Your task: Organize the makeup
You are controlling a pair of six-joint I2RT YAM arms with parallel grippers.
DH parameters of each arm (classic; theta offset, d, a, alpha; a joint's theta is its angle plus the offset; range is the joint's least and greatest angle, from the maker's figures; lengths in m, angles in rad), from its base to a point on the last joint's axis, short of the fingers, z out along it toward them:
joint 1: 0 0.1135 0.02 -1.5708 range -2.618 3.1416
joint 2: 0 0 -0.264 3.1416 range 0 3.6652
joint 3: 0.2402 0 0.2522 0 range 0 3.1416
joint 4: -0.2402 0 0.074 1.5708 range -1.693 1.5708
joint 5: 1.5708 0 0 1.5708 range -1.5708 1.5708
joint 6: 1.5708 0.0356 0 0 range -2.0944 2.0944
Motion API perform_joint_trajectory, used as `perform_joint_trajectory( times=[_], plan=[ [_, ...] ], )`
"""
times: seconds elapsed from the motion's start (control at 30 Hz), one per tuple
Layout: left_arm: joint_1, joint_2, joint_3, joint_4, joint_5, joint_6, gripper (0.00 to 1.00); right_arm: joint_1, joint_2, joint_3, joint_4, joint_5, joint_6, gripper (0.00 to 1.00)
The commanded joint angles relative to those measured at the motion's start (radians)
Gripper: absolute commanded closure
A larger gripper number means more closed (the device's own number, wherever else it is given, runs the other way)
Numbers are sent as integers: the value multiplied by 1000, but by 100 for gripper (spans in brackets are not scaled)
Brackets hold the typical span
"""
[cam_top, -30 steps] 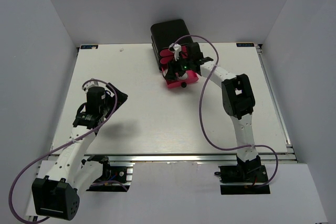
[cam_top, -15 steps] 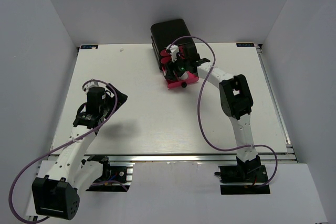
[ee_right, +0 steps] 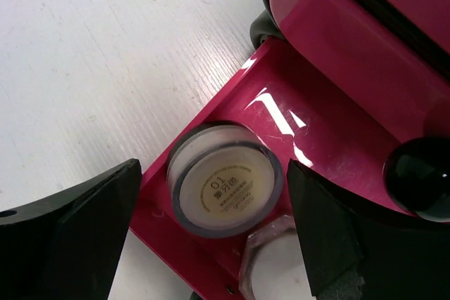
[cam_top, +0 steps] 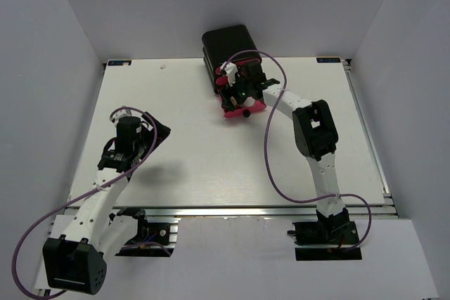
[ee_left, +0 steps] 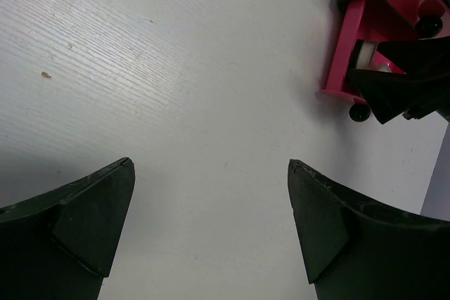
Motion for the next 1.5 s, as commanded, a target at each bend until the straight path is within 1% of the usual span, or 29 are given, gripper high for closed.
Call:
perform_joint_trajectory(
  times=[0.0,0.2,0.33,0.4,0.43,0.47,0.5,0.53,0.57,0.6,0.63,0.67,0.7,0.73,0.77,0.8,0.83,0.93,1.0,1.03,1.1,1.13,1.17,1.23,1.3,1.33,1.47],
  plan=[
    [7,-21,15,-2,-13,5,2,-30,-39,-2,12,39,-14,11],
    [9,-26,15,1,-13,2,2,-29,-82,-8,-2,-21,-11,11],
    [9,-25,20,4,-11,2,2,-29,-148,-36,-16,-145,-31,12],
    [9,-21,18,7,-8,2,2,-29,-196,-60,-33,-203,-86,13],
    [9,-21,20,10,-8,2,2,-29,-214,-69,-42,-264,-116,13],
    [9,-20,20,12,-8,2,2,-29,-251,-89,-80,-297,-155,13],
    [9,-21,20,13,-7,2,2,-29,-268,-97,-112,-355,-269,13],
    [9,-21,20,13,-7,2,2,-30,-298,-106,-149,-375,-332,15],
    [9,-21,18,13,-8,2,2,-29,-311,-128,-221,-387,-397,19],
    [9,-23,18,13,-8,2,2,-30,-322,-145,-254,-386,-530,27],
    [9,-23,15,16,-8,2,2,-29,-332,-161,-284,-371,-604,60],
    [10,-25,14,19,-7,2,2,-30,-332,-190,-360,-354,-679,85],
    [11,-25,6,24,-4,2,2,-29,-329,-201,-402,-330,-751,100],
    [11,-26,3,27,-2,1,2,-30,-326,-217,-441,-269,-872,100],
    [11,-26,1,29,-2,-1,2,-32,-325,-234,-485,-233,-928,100],
    [11,-28,-3,32,-1,-1,2,-35,-328,-285,-482,-199,-966,100],
    [11,-29,-6,33,1,-2,2,-38,-346,-318,-469,-144,-1017,100],
    [12,-32,-14,38,1,-4,2,-58,-404,-463,-363,-82,-1104,100],
    [12,-35,-18,42,1,-5,2,-58,-428,-540,-276,-15,-1129,100],
    [11,-37,-26,45,1,-7,2,-58,-438,-603,-186,3,-1135,100],
    [14,-38,-32,50,4,-10,2,-58,-435,-651,-83,55,-1118,100],
    [14,-38,-34,50,4,-10,2,-58,-426,-680,11,65,-1109,100],
    [14,-38,-32,50,4,-10,2,-59,-418,-692,60,80,-1077,100],
    [15,-40,-32,45,4,-7,2,-56,-392,-709,181,109,-1065,100],
    [15,-38,-29,41,1,-5,2,-52,-371,-711,267,125,-1053,100],
    [17,-37,-29,41,1,-5,2,-49,-347,-709,325,131,-1054,99],
    [17,-40,-29,35,-2,-7,2,-49,-282,-657,378,131,-1062,89]
  ],
)
